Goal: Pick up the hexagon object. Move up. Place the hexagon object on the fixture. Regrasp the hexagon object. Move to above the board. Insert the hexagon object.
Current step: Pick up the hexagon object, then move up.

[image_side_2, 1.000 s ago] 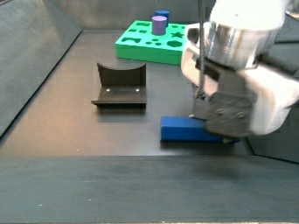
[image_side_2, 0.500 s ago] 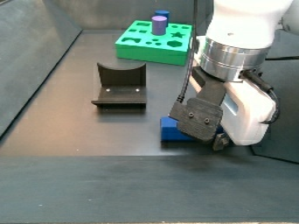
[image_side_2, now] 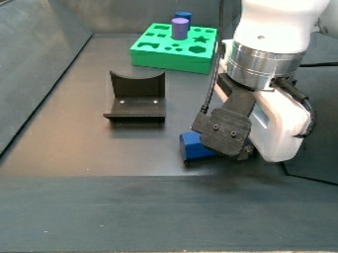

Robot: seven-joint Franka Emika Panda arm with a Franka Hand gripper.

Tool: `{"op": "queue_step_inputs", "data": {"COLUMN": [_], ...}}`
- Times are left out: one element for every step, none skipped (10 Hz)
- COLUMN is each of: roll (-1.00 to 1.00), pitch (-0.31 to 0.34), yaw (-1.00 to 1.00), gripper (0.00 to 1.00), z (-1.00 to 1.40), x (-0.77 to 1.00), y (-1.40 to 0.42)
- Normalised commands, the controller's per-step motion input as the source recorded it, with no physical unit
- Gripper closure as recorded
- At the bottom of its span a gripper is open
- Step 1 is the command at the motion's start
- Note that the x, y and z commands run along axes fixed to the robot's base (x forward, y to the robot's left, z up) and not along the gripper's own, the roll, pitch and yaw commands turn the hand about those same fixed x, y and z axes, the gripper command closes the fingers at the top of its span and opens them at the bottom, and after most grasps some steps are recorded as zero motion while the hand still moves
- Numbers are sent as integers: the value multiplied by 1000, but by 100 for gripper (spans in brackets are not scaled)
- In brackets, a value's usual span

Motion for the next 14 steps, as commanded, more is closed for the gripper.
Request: {"op": "queue_step_inputs", "data": {"roll": [0, 0, 0, 0, 0, 0, 0, 0, 0, -10, -13, -11, -9, -1], "pitch": [0, 0, 0, 0, 0, 0, 0, 0, 0, 21, 38, 54, 68, 68], "yaw": [0, 0, 0, 0, 0, 0, 0, 0, 0, -17, -18, -20, -23, -28], "gripper": [100, 100, 100, 100, 100, 100, 100, 100, 100, 100, 100, 100, 100, 100], "z": [0, 0, 0, 0, 0, 0, 0, 0, 833, 799, 746, 607, 482, 300], "x": [0, 0, 0, 0, 0, 0, 0, 0, 0, -26, -42, -27, -14, -16], "y": [0, 0, 0, 0, 0, 0, 0, 0, 0, -43, -44, -25, -10, -2]}}
